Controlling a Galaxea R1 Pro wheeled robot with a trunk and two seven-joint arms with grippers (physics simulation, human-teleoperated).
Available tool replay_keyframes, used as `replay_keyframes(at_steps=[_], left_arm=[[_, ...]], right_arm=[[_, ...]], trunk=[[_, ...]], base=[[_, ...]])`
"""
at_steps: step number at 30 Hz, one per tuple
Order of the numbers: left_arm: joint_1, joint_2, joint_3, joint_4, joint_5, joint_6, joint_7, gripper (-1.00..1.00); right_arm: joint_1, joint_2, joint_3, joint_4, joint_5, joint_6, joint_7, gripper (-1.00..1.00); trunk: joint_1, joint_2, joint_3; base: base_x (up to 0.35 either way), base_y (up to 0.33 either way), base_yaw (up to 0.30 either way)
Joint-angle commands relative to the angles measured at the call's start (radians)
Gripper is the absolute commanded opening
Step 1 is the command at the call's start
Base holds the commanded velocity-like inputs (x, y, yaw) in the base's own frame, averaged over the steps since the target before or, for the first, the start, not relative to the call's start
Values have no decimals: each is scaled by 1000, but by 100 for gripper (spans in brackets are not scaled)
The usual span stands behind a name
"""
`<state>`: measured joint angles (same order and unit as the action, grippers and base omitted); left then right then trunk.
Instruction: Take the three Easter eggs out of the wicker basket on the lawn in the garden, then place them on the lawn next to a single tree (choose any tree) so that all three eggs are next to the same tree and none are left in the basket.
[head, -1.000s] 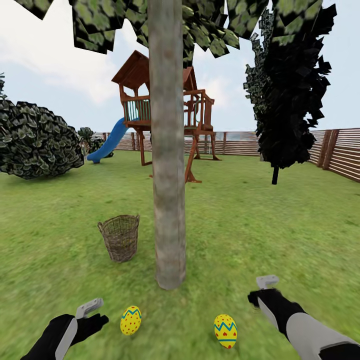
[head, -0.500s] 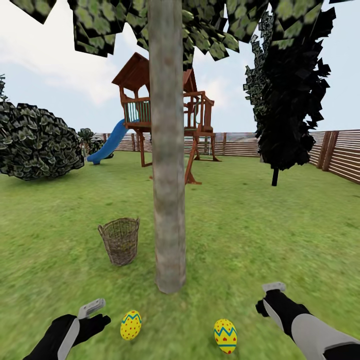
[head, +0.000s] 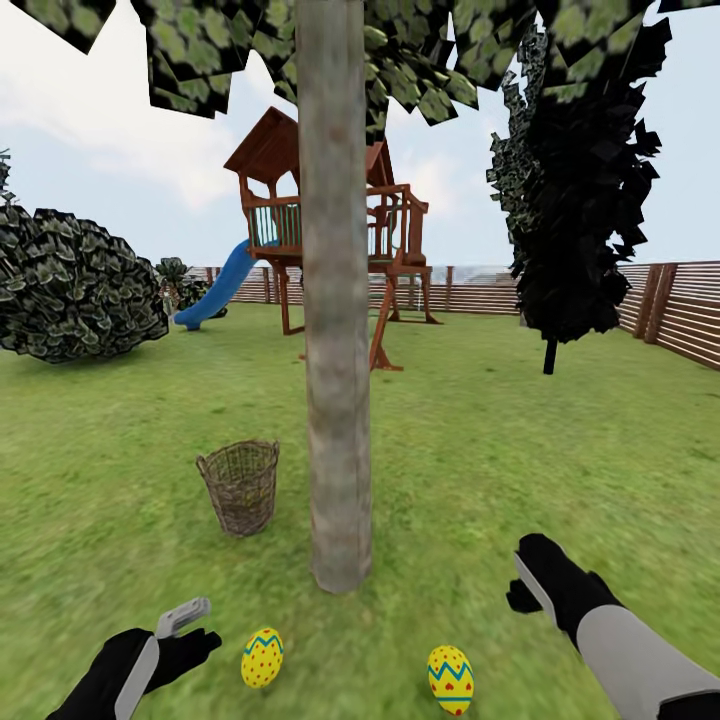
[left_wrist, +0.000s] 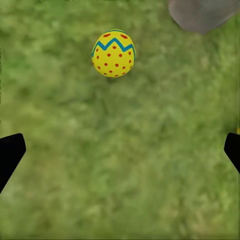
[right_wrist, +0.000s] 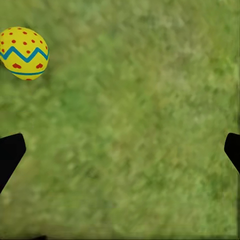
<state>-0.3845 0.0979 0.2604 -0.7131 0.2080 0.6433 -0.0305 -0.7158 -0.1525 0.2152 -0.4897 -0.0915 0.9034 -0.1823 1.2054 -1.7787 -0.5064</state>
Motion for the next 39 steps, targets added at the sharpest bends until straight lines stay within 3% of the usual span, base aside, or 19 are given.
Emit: replay_keyframes(at_steps=[1, 5, 6, 7, 10, 20, 22, 25, 39], left_arm=[[-1, 0, 3, -1, 1, 7, -3, 100], [-1, 1, 0, -8, -3, 42, -2, 100], [-1, 2, -1, -10, -3, 64, -3, 100], [-1, 5, -1, -27, -3, 134, -6, 100], [-1, 10, -1, -73, -5, 192, -7, 100], [-1, 6, -4, -82, -8, 213, -7, 100], [-1, 20, -8, -84, -9, 279, -7, 100], [-1, 43, -9, -89, -8, 298, -8, 100], [-1, 46, -9, -95, -7, 300, -8, 100]], right_arm=[[-1, -1, 9, -9, -10, 13, -7, 100], [-1, 2, 10, -19, -11, -12, -8, 100], [-1, 3, 10, -19, -10, -17, -8, 100], [-1, 0, 10, -12, -9, -25, -7, 100], [-1, 0, 10, 14, -7, -27, -8, 100], [-1, 0, 12, 56, -7, -29, -11, 100], [-1, 8, 14, 58, -4, -29, -10, 100], [-1, 9, 15, 59, -3, -29, -10, 100], [-1, 10, 15, 76, -1, -56, -11, 100]], trunk=[[-4, 7, 2], [-19, 35, 15], [-23, 42, 18], [-27, 49, 21], [-39, 70, 30], [-77, 140, 62], [-85, 154, 68], [-96, 175, 77], [-150, 273, 121]], base=[[0, 0, 0], [0, 0, 0], [0, 0, 0], [0, 0, 0], [0, 0, 0], [0, 0, 0], [0, 0, 0], [0, 0, 0], [0, 0, 0]])
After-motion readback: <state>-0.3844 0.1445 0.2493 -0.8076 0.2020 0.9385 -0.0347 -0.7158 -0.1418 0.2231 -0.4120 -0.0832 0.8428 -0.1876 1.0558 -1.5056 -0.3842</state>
